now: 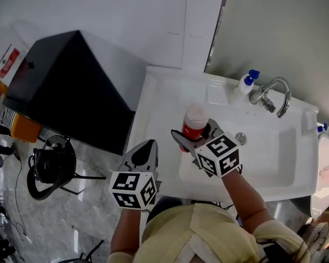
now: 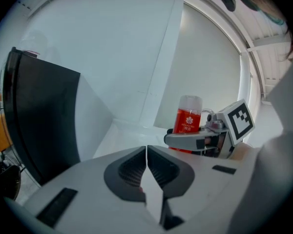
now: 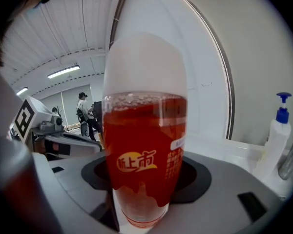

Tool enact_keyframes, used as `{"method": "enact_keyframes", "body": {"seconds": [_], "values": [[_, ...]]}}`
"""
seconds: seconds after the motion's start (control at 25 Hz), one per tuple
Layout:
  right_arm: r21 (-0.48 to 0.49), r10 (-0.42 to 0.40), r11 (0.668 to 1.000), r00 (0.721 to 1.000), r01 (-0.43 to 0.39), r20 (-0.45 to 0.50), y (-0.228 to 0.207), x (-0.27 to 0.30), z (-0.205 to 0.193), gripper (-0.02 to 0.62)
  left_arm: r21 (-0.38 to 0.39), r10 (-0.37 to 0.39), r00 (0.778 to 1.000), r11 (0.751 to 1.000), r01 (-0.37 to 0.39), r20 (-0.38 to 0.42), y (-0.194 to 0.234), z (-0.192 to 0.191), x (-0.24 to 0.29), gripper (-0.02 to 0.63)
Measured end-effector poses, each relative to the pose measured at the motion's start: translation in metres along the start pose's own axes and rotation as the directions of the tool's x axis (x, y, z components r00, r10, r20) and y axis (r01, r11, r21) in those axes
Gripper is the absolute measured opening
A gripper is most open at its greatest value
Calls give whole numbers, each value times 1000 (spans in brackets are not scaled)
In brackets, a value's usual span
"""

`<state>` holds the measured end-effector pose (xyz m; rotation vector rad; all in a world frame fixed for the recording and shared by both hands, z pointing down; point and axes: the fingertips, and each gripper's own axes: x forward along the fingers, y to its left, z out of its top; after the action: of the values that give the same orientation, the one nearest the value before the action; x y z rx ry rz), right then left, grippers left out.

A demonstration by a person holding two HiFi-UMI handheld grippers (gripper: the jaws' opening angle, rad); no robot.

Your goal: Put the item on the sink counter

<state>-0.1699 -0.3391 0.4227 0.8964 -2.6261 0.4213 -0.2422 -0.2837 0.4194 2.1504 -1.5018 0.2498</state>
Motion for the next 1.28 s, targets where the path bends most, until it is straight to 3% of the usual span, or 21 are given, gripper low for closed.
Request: {"method": "enact_keyframes", "body": {"seconds": [0.32,0.56,1.08,1.28], "values": [[-6,-43,999,999,43,16,-15,37,6,291,-16,-9,1000,1000,8,-13,22,-2,19,41],[-4,-63,998,997,63,42,-21,61,11,292,-68,-17,999,998,15,-33,40,-7,33,41],[-102,-127,985,988,136,89,-41,92,16,291,-71,-23,999,997,20,-42,48,-5,64,43],[-92,-146,984,985,155,97,-48,101,12,291,-76,-21,999,997,17,-49,53,-7,69,43]]}}
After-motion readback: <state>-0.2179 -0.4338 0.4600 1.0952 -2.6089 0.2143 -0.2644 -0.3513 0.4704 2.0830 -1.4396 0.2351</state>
